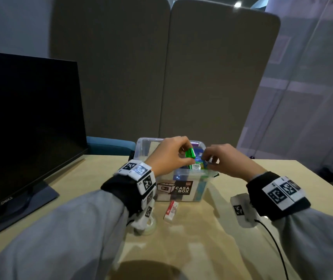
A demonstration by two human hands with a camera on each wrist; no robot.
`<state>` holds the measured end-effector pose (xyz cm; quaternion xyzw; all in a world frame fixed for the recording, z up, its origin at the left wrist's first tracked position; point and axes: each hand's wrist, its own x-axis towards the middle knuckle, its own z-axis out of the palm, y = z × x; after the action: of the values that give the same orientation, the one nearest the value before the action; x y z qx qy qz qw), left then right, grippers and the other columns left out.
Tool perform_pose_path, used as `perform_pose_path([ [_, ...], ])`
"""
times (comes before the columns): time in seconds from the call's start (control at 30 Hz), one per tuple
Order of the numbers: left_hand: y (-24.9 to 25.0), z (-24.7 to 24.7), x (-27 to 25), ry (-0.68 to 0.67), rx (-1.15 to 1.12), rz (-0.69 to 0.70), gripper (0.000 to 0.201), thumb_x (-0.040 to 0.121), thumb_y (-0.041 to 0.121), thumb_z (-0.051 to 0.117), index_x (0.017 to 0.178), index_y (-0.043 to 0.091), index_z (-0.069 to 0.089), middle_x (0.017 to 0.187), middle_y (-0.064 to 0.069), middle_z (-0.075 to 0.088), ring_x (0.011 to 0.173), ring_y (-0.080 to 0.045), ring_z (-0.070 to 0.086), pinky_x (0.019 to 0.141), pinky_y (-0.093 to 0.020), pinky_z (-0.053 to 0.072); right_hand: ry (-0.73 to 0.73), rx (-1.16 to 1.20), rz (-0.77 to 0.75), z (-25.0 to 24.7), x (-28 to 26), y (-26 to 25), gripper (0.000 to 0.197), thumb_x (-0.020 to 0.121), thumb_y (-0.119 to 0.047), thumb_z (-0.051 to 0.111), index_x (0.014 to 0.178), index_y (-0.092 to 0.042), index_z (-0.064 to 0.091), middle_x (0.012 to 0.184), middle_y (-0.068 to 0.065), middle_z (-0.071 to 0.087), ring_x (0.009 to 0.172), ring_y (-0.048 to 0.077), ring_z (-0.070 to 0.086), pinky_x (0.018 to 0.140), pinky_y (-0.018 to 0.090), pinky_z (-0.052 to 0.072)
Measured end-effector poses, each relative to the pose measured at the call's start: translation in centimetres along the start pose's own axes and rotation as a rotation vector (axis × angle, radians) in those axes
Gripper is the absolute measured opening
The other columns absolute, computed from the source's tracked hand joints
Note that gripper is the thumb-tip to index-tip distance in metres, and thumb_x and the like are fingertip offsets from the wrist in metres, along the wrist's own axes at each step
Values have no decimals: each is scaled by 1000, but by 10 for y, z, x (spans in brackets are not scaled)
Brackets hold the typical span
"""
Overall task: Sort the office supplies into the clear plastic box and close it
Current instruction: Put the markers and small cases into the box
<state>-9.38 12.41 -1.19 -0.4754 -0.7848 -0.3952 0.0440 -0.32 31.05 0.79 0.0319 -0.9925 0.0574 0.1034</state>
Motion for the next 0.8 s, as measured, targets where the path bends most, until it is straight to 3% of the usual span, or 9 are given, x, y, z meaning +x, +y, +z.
perform_pose_path([
  [0.2, -10, 23, 17, 46, -92, -32, 29, 82, 27, 76, 107, 20, 65, 95, 8, 65, 85, -3, 61, 78, -20, 53, -18, 117, 29, -1, -5, 17, 18, 91, -11, 63, 105, -21, 68, 96, -8, 67, 84, 4, 61, 69, 9, 43],
  [0.37, -17, 28, 18, 19, -104, -11, 37, 81, 29, 77, 115, 18, 67, 101, 8, 66, 89, -2, 61, 79, -17, 51, 237, 308, 107, 4, -2, 16, 11, 95, -16, 58, 99, -21, 67, 88, -9, 68, 79, 1, 61, 67, 17, 46],
  [0.5, -19, 29, 15, 47, -112, -4, 31, 79, 26, 78, 106, 20, 63, 93, 9, 64, 83, -2, 61, 76, -17, 52, 168, 511, 122, 5, 8, -4, 15, 92, -29, 63, 105, -20, 65, 86, -5, 69, 76, 4, 65, 62, 16, 49],
  [0.63, -17, 30, 14, 86, -86, -10, 27, 80, 23, 77, 96, 18, 56, 87, 8, 61, 80, -5, 61, 75, -26, 55, 166, 517, 157, 15, 19, -15, 12, 86, -19, 71, 98, -20, 67, 81, 0, 68, 70, 8, 64, 59, 19, 49],
  [0.73, -17, 28, 14, 73, -87, 9, 29, 81, 28, 77, 100, 19, 57, 92, 9, 61, 86, -5, 59, 77, -24, 53, 275, 644, 245, 20, 24, -12, 9, 86, -10, 70, 91, -16, 68, 81, 6, 70, 73, 15, 67, 62, 26, 54],
  [0.8, -19, 29, 15, 58, -55, 10, 25, 85, 29, 72, 106, 21, 60, 98, 9, 62, 95, -7, 55, 84, -28, 50, 336, 714, 317, 20, 25, -4, 8, 85, -9, 71, 91, -13, 68, 82, 11, 70, 71, 15, 65, 59, 24, 51],
])
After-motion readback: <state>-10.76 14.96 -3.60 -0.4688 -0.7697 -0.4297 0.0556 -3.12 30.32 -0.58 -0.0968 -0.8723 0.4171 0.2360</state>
